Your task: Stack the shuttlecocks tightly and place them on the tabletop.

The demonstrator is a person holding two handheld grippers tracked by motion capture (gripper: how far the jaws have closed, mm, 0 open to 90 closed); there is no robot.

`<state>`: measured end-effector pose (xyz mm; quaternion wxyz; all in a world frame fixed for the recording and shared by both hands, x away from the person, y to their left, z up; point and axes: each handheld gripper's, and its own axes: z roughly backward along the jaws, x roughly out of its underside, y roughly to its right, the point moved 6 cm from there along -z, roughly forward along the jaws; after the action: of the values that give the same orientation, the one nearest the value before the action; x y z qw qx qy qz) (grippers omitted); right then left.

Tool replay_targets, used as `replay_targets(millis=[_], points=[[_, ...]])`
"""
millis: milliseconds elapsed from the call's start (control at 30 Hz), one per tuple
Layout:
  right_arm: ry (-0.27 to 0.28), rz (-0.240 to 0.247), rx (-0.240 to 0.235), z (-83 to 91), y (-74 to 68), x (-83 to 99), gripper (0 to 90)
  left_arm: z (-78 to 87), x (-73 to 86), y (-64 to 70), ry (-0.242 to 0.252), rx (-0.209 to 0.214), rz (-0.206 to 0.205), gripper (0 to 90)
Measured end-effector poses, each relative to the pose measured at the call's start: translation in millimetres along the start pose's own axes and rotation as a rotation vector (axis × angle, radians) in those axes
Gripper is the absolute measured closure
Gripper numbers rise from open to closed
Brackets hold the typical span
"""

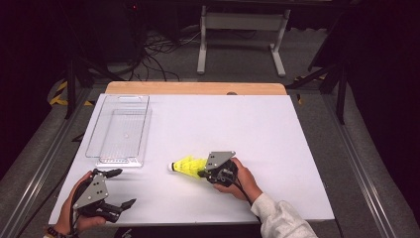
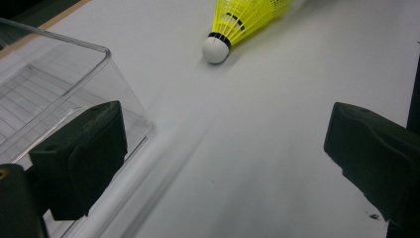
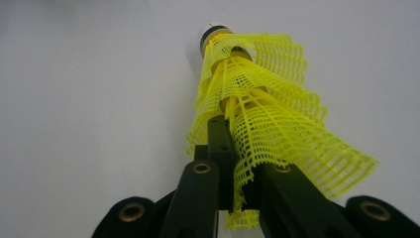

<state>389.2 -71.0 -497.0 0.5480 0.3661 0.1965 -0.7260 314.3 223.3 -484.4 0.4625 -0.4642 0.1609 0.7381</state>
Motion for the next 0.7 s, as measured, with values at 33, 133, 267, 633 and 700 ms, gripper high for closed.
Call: replay_targets(millis=[33, 133, 267, 633, 700], points=[[0.002, -0.004, -0.001, -0.5, 0.9, 0.2, 87.7, 0.0, 0.0, -0.4, 0.001, -0.001, 0.002, 4.0], [-0.003, -0.007, -0.004, -2.0, 1.9, 1.0, 86.9, 0.0, 0.0, -0.4, 0.001, 0.0, 0.0, 4.0], [-0.005, -0.008, -0.005, -2.9, 2.2, 1.5, 86.1, -0.4, 0.1, -0.2, -0.002, 0.002, -0.001, 4.0], [-0.017, -0.029, -0.007, 1.1, 5.9, 5.7, 78.4, 0.0, -0.1, 0.1, -0.002, 0.003, -0.005, 4.0], [-0.009, -0.039, -0.005, 4.5, 6.6, 6.4, 77.0, 0.4, -0.3, -0.2, 0.0, 0.0, -0.007, 4.0]])
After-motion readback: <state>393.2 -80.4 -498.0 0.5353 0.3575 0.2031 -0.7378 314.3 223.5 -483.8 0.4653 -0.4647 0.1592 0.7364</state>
